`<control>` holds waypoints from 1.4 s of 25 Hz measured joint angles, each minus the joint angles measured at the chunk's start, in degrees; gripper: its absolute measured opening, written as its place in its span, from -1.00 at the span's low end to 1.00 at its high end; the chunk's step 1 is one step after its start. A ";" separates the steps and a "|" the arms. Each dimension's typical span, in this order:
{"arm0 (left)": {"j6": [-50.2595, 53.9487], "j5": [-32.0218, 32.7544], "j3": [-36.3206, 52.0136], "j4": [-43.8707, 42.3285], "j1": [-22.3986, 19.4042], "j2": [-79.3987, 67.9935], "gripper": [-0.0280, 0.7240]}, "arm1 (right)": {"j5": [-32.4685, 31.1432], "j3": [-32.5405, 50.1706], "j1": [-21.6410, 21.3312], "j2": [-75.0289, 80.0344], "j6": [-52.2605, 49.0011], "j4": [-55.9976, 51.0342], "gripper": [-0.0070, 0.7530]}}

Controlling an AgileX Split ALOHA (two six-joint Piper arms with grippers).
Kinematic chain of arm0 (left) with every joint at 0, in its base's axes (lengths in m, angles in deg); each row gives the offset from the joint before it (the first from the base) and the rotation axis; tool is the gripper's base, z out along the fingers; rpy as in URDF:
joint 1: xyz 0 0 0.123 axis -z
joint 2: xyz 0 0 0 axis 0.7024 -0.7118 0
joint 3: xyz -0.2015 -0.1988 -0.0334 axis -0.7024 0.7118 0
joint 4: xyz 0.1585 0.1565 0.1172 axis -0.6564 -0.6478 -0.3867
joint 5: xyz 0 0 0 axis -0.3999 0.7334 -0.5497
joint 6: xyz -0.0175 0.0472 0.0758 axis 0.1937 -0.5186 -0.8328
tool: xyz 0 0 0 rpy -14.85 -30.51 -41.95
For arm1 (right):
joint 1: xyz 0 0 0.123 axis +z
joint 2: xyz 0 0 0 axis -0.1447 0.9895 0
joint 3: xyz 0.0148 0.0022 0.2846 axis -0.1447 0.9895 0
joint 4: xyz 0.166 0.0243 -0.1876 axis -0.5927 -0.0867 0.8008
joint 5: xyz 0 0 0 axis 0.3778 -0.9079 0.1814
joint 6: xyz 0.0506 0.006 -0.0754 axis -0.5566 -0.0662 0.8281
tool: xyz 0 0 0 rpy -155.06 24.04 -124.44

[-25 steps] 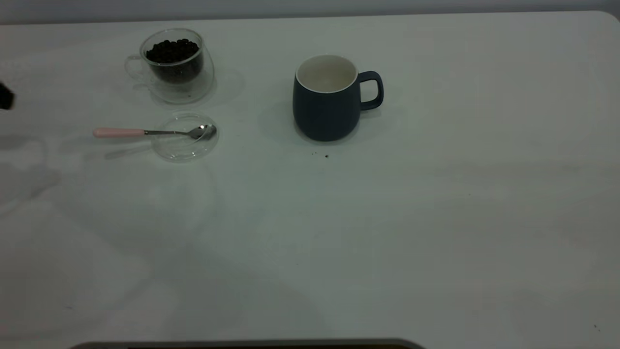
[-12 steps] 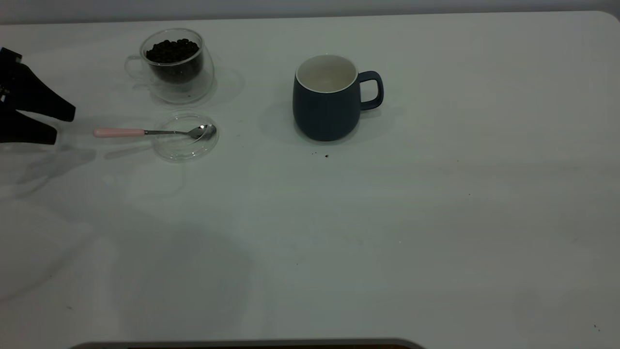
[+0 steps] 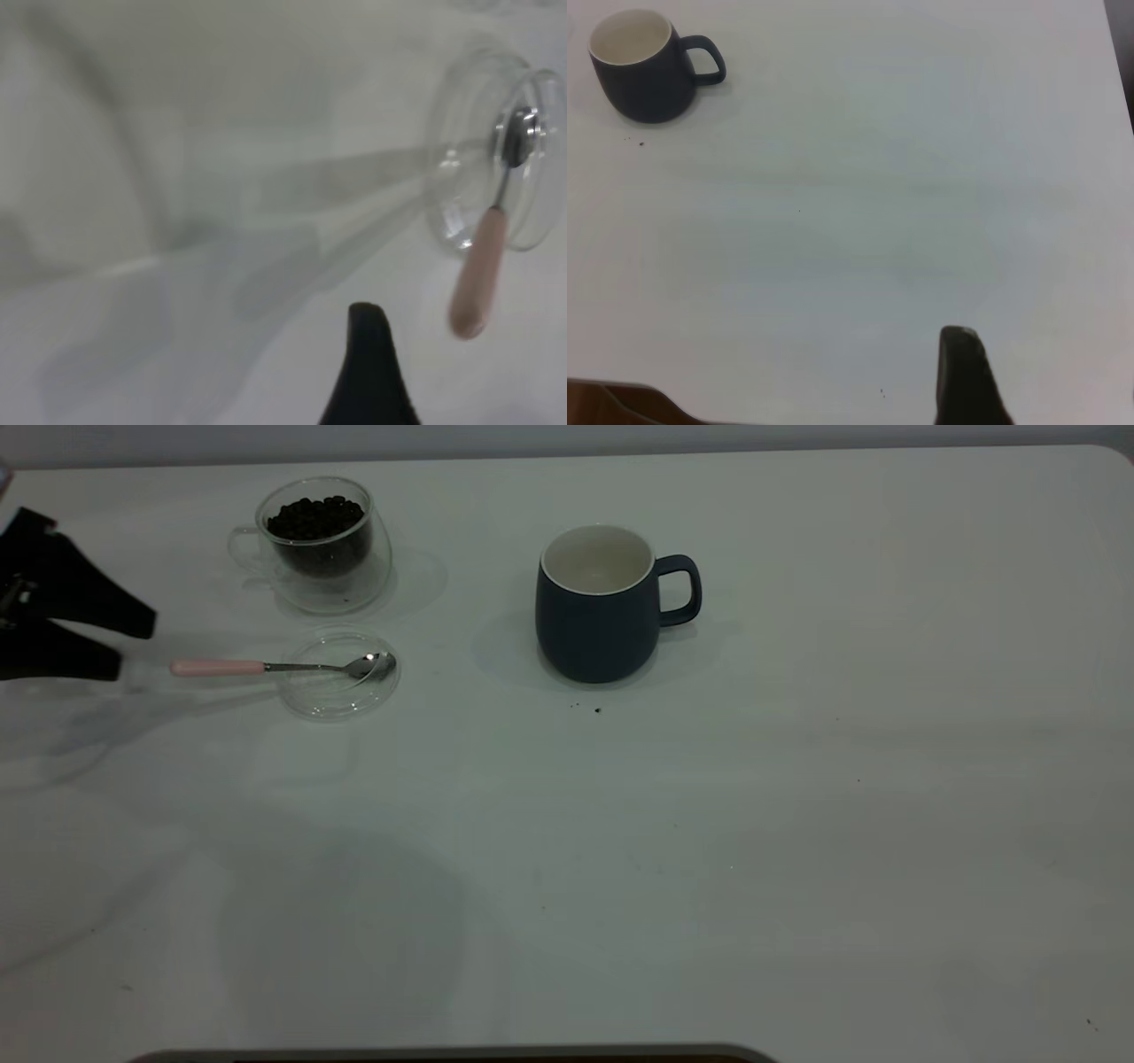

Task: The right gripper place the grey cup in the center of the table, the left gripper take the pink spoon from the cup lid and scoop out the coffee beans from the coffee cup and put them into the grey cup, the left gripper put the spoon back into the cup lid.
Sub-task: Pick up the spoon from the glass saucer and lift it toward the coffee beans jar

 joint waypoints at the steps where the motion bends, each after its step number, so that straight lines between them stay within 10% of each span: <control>1: -0.51 -0.06 0.00 0.42 0.49 0.00 0.72 | 0.00 0.00 0.00 0.00 0.00 0.00 0.29; 35: -1.66 -1.78 0.00 4.42 6.30 -5.00 0.65 | 0.00 0.00 0.00 0.00 0.00 0.00 0.29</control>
